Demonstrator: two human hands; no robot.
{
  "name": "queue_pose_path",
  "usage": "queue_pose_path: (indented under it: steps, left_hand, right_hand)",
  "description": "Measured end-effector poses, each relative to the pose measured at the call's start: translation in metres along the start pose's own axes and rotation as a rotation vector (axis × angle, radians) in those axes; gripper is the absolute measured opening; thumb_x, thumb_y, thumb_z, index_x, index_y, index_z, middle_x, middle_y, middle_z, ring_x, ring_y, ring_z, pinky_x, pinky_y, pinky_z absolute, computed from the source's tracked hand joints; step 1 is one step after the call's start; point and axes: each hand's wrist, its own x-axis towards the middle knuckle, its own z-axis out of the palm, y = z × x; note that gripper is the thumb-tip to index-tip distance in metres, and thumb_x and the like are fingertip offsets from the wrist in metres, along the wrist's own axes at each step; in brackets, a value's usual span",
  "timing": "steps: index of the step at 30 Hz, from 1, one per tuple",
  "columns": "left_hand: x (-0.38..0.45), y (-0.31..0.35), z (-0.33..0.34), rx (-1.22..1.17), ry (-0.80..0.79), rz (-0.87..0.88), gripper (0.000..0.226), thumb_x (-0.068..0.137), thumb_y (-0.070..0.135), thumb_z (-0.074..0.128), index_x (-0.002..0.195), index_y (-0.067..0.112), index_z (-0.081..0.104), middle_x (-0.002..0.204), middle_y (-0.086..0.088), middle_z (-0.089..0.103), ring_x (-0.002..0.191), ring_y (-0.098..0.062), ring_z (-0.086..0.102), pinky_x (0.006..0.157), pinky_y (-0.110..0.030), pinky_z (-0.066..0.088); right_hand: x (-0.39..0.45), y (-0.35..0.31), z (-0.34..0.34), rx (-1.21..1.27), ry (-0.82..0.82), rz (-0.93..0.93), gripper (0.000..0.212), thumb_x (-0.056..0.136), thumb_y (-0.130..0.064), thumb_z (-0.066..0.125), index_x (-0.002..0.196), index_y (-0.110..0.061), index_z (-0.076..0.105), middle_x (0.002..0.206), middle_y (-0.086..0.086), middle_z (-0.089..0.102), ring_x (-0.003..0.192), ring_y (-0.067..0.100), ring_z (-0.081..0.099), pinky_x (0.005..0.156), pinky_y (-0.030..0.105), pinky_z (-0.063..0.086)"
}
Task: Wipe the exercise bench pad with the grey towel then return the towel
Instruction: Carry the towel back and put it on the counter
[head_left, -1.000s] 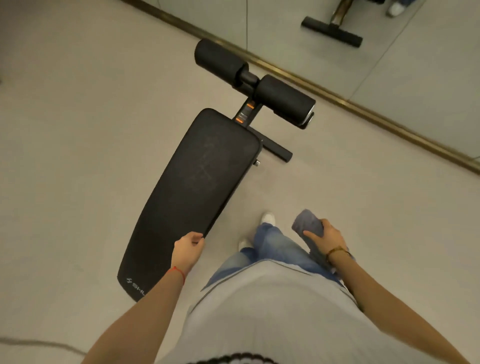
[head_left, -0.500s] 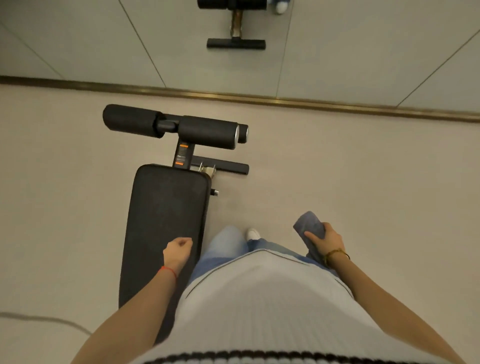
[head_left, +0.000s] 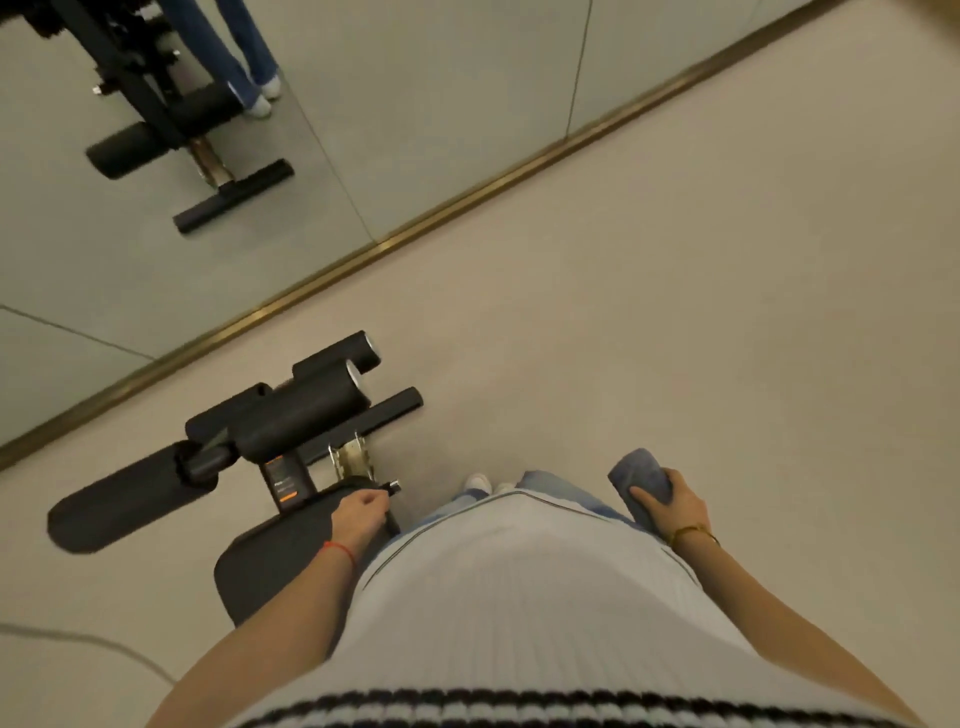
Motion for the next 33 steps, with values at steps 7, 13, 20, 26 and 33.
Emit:
queue_pose_path:
  steps: [7, 13, 20, 26, 33]
  left_hand:
    - [-0.004, 0.120, 0.002, 0.309, -0.116, 0.218, 0.021, 0.084, 0.032, 0.055, 0.073, 0.015, 0.062, 0.076, -0.010, 0.061, 0.077, -0.021, 0.056, 0.072, -0.035, 0.046]
    - [0.057, 0.197, 0.048, 0.493, -0.243, 0.290, 0.031, 0.066, 0.043, 0.047, 0.069, 0.017, 0.063, 0.085, -0.011, 0.072, 0.082, -0.027, 0.066, 0.078, -0.035, 0.051]
    - [0.027, 0.338, 0.103, 0.567, -0.269, 0.366, 0.022, 0.086, 0.026, 0.059, 0.068, 0.014, 0.060, 0.073, -0.008, 0.063, 0.076, -0.023, 0.062, 0.068, -0.024, 0.043]
    - [0.043, 0.432, 0.159, 0.713, -0.308, 0.389, 0.022, 0.090, 0.027, 0.055, 0.076, 0.010, 0.060, 0.082, -0.011, 0.059, 0.082, -0.019, 0.052, 0.071, -0.028, 0.036]
    - [0.092, 0.555, 0.232, 0.758, -0.310, 0.339, 0.013, 0.098, 0.024, 0.053, 0.094, 0.013, 0.059, 0.124, -0.021, 0.064, 0.095, -0.018, 0.049, 0.083, -0.028, 0.039]
  right_hand:
    - [-0.037, 0.026, 0.028, 0.214, 0.045, 0.245, 0.060, 0.087, -0.032, 0.066, 0.137, -0.009, 0.042, 0.130, 0.023, 0.056, 0.115, 0.041, 0.054, 0.096, 0.044, 0.043]
    - [-0.023, 0.038, 0.027, 0.373, 0.042, 0.458, 0.057, 0.090, -0.027, 0.063, 0.138, -0.008, 0.040, 0.132, 0.023, 0.053, 0.118, 0.040, 0.051, 0.094, 0.042, 0.041]
    - [0.061, 0.019, -0.046, 0.471, 0.098, 0.455, 0.043, 0.087, -0.032, 0.065, 0.122, -0.015, 0.049, 0.115, 0.015, 0.060, 0.098, 0.031, 0.058, 0.079, 0.032, 0.041]
    - [0.135, -0.045, -0.171, 0.496, 0.285, 0.373, 0.059, 0.086, -0.036, 0.067, 0.134, -0.009, 0.044, 0.127, 0.022, 0.058, 0.112, 0.041, 0.055, 0.093, 0.042, 0.045]
    - [0.246, -0.093, -0.270, 0.523, 0.337, 0.351, 0.055, 0.087, -0.036, 0.065, 0.133, -0.012, 0.044, 0.124, 0.021, 0.060, 0.108, 0.039, 0.057, 0.091, 0.040, 0.047]
